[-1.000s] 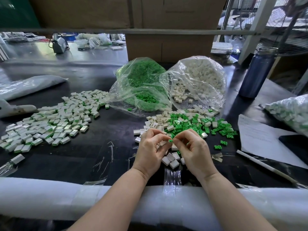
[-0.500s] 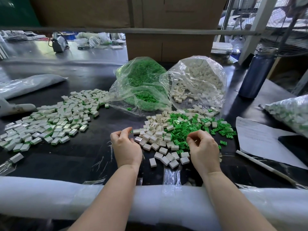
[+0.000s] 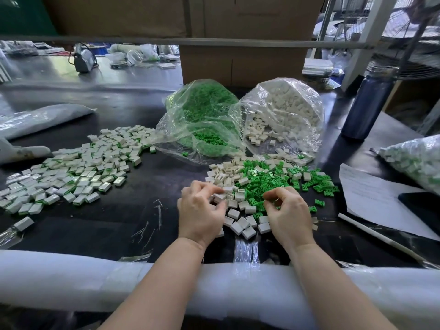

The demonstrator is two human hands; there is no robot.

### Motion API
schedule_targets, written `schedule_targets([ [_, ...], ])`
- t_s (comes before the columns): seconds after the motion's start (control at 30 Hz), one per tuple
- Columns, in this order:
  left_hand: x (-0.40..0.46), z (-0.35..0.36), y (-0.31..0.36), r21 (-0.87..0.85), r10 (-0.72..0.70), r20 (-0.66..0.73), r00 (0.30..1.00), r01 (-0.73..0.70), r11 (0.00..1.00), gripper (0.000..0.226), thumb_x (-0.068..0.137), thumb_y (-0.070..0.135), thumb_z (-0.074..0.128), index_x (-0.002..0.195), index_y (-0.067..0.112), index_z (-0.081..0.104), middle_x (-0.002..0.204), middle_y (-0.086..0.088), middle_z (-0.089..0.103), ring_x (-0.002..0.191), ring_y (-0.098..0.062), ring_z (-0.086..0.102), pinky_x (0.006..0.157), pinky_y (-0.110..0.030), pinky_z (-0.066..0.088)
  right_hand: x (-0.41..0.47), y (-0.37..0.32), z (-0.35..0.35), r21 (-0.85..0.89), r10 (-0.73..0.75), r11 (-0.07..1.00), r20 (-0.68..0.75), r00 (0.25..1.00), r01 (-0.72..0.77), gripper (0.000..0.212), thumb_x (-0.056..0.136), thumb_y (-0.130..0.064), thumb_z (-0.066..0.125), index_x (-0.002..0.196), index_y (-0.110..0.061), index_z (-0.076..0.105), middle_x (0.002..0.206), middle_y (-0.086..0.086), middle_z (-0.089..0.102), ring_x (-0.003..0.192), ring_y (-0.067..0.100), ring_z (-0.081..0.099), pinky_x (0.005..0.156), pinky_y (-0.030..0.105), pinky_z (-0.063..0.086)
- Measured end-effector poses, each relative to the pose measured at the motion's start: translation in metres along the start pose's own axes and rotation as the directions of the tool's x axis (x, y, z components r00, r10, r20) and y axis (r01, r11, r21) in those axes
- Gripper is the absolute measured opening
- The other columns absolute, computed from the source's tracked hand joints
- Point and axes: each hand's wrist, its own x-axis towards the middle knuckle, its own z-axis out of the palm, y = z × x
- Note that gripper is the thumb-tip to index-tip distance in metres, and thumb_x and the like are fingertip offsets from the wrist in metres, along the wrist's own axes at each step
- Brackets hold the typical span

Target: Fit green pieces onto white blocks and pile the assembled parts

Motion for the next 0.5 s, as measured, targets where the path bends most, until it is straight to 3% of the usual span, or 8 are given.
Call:
schedule_targets([
  [0.13, -0.0046, 0.0025, 0.0043, -0.061, 0.197, 0.162, 0.967, -0.189, 0.980, 0.012, 0.074, 0.023, 0.071, 0.086, 0.022, 0.075, 0.089, 0.010, 0.049, 0.100, -0.015, 0.048, 0.095, -0.034, 0.033, -0.0009, -0.0002, 0.0031, -0.078, -0.087, 0.993, 0.045, 0.995, 0.090, 0.022, 0.084, -0.009, 0.064, 0.101, -0.022, 0.071, 0.094, -0.009, 0.046, 0.097, 0.018, 0.051, 0.087, 0.035, 0.038],
  [0.23, -0.0055, 0.0034, 0.0038, -0.013, 0.242, 0.246, 0.939, -0.246, 0.969, 0.020, 0.077, 0.028, 0.069, 0.097, 0.030, 0.073, 0.098, 0.015, 0.044, 0.112, -0.013, 0.042, 0.094, -0.023, 0.020, -0.0016, 0.0009, 0.0062, -0.194, -0.114, 0.972, 0.111, 0.987, 0.135, 0.030, 0.089, -0.018, 0.060, 0.113, -0.034, 0.066, 0.103, -0.010, 0.044, 0.108, 0.013, 0.044, 0.081, 0.027, 0.022],
  [0.33, -0.0052, 0.0045, 0.0027, -0.005, 0.257, 0.276, 0.926, -0.266, 0.964, 0.021, 0.078, 0.031, 0.069, 0.099, 0.034, 0.071, 0.100, 0.017, 0.042, 0.114, -0.011, 0.038, 0.088, -0.019, 0.015, -0.0010, 0.0026, 0.0068, -0.240, -0.123, 0.959, 0.130, 0.984, 0.151, 0.025, 0.092, -0.023, 0.057, 0.112, -0.033, 0.067, 0.110, -0.007, 0.052, 0.109, 0.014, 0.043, 0.083, 0.029, 0.024],
  [0.5, -0.0049, 0.0050, 0.0022, -0.044, 0.267, 0.297, 0.917, -0.267, 0.963, 0.014, 0.079, 0.031, 0.071, 0.092, 0.030, 0.074, 0.100, 0.014, 0.044, 0.117, -0.013, 0.037, 0.096, -0.023, 0.019, 0.0003, 0.0022, 0.0065, -0.247, -0.143, 0.955, 0.108, 0.984, 0.166, 0.019, 0.091, -0.026, 0.058, 0.103, -0.026, 0.071, 0.104, -0.004, 0.057, 0.103, 0.016, 0.048, 0.082, 0.030, 0.027],
])
